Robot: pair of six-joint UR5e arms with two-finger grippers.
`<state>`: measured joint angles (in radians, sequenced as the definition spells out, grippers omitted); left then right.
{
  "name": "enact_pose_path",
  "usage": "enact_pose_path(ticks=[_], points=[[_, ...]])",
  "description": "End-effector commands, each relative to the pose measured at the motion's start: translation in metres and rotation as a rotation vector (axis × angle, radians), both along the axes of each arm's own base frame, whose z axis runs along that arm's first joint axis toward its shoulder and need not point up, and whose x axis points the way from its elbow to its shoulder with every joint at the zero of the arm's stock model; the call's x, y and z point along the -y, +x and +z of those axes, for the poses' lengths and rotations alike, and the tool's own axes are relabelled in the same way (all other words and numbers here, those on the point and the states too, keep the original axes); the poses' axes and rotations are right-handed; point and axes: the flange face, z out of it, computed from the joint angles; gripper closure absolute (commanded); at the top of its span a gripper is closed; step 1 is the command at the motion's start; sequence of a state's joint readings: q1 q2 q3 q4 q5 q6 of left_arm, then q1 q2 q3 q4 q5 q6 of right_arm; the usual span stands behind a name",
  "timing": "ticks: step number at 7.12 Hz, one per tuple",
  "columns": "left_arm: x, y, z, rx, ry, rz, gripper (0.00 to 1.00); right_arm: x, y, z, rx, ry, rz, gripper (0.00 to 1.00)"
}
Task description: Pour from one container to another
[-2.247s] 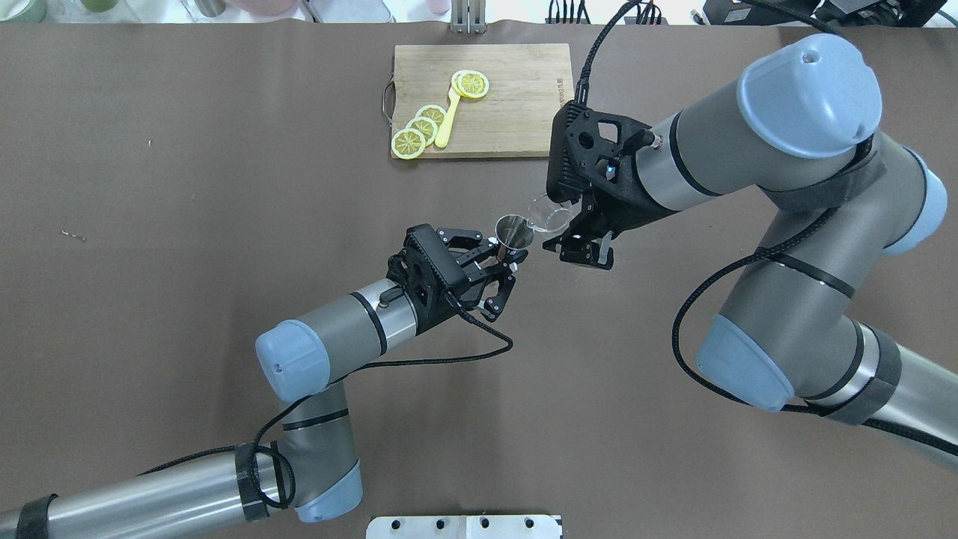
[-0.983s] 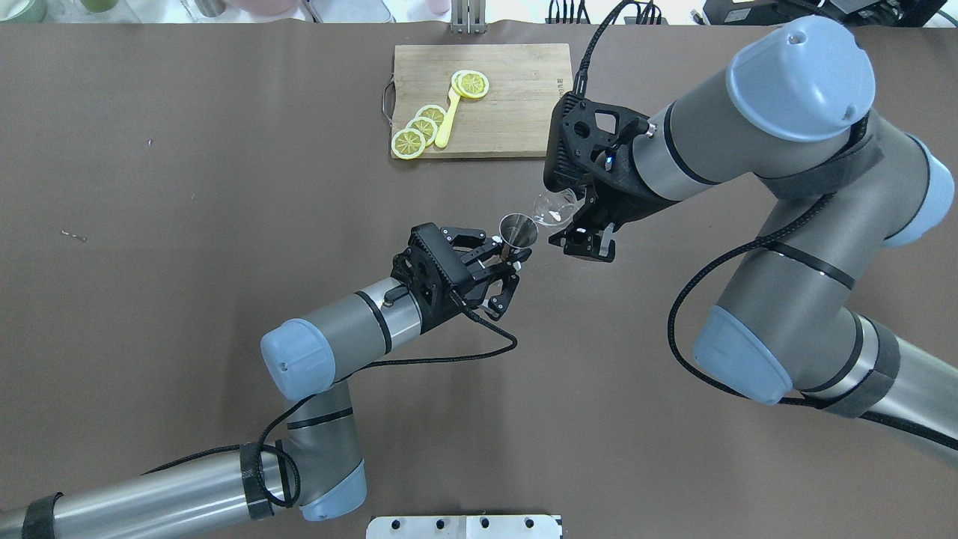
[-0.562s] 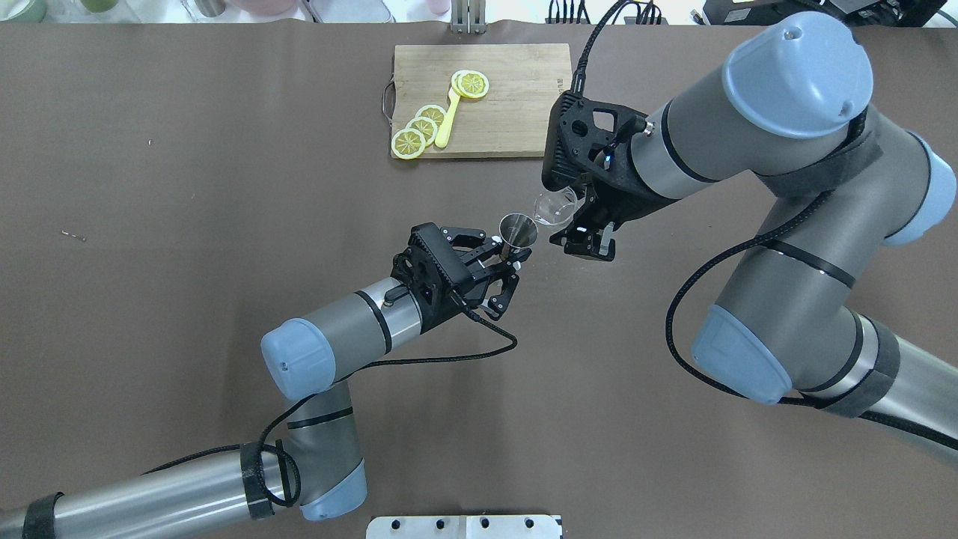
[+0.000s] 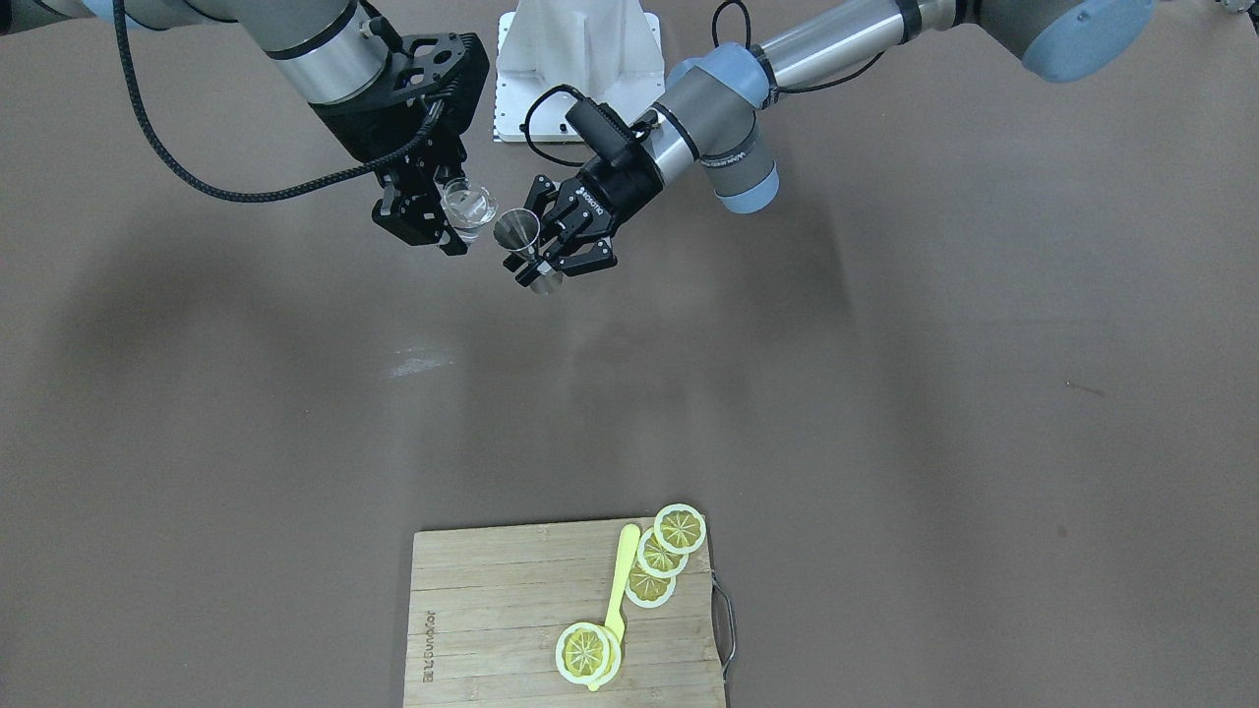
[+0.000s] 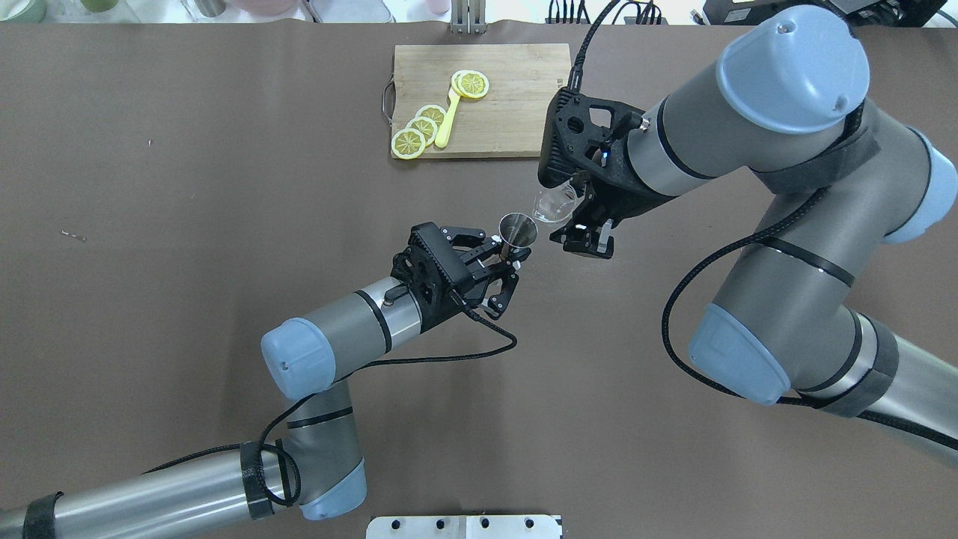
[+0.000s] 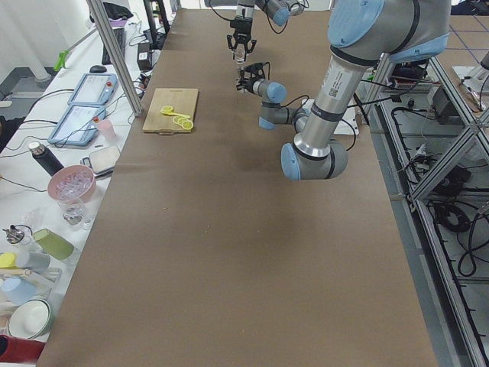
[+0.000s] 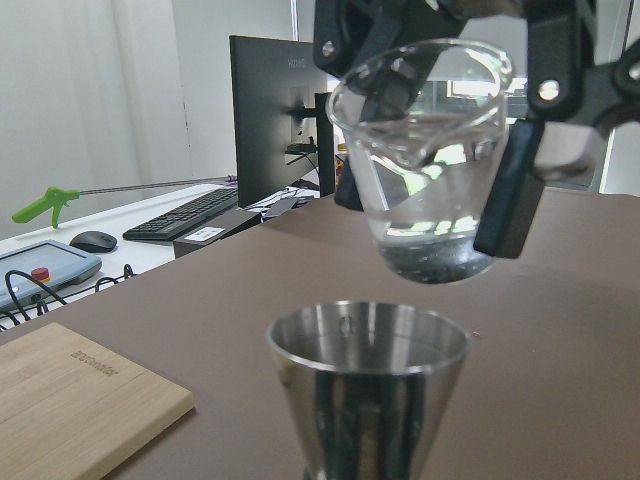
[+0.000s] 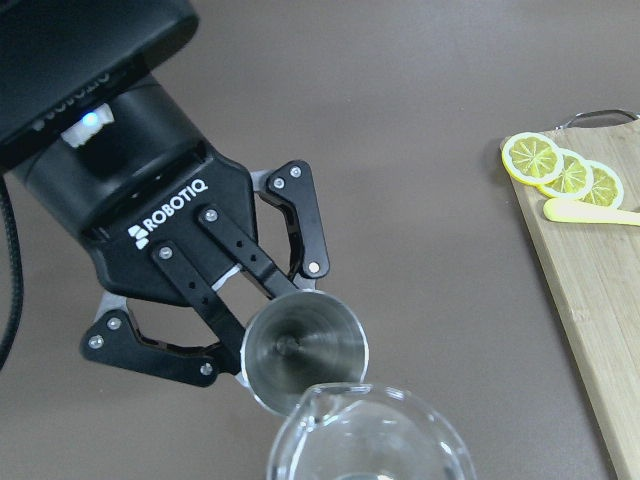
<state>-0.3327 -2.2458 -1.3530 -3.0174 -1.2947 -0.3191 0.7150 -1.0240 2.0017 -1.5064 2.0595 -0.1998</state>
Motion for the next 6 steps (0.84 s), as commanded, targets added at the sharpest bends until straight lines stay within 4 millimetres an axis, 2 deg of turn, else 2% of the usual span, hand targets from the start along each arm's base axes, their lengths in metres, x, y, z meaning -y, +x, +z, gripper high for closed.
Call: enact_pose_path(ticks=[1, 6], points=[[0.0005, 0.0012, 0.0019, 0.004, -0.002, 0.0, 1.0, 0.0005, -0.0011, -0.003, -0.01, -0.003, 0.004, 1.0], [0.0017, 0.001, 0.0026, 0.006, -0.003, -0.003, 1.0, -0.0013, -0.0109, -0.0026, -0.039, -0.013, 0.005, 1.0]])
